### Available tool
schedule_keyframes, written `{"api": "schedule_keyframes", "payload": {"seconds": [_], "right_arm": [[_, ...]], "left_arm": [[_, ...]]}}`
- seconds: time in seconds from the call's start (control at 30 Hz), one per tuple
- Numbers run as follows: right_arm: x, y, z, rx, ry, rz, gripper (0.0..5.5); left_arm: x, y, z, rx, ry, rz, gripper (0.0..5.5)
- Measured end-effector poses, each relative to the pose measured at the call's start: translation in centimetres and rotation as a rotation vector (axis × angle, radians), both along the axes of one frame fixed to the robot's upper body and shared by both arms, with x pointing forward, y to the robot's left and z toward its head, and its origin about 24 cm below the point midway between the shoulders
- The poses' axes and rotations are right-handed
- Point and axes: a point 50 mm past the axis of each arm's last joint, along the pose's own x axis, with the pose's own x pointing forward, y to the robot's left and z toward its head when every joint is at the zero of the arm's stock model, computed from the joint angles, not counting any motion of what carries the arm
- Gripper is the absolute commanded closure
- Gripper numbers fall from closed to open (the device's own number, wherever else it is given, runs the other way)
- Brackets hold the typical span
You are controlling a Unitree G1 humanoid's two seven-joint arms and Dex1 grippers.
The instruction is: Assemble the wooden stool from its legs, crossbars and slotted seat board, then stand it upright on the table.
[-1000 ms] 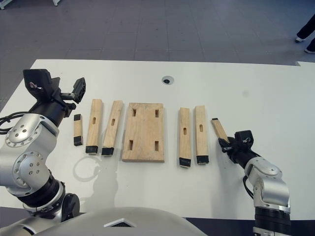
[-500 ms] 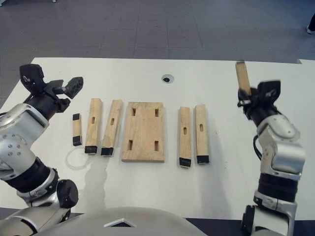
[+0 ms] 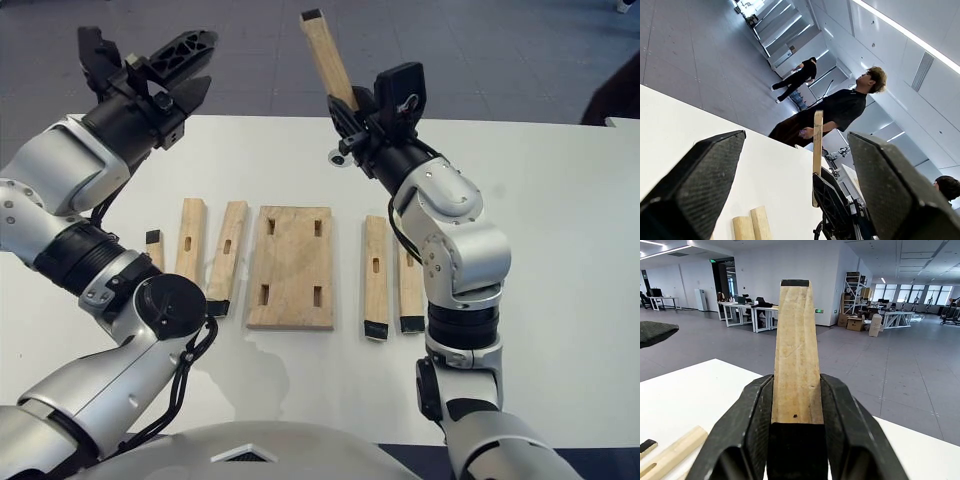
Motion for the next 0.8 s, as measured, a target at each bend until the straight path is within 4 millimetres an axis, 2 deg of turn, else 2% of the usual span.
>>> {"api": "schedule_keyframes", "payload": {"seconds": [0.1,0.33,0.57,0.63,0.8], "right_arm": [[-0.4,1.1,0.9,0.027,-0.030,0.038,4.19],[-0.7,2.8,1.2,0.058,-0.031,0.090,4.19],[-0.9,3.9,1.3,0.064,-0.034,0.129,4.19],[-1.0,4.1,1.4,0.067,-0.044,0.138,4.19],[-1.1,4.8,1.1,0.060,-0.031,0.162,4.19]], "left_arm": [[-0.1,-0.2,0.2,-0.010,0.002,-0.011,1.72],[0.1,-1.0,0.9,-0.053,0.010,-0.067,1.72],[0.3,-3.7,2.9,-0.102,-0.021,-0.168,1.72],[0.3,-4.5,2.7,-0.115,0.003,-0.197,1.72],[0.1,-5.8,0.8,-0.134,0.094,-0.252,1.72]]}}
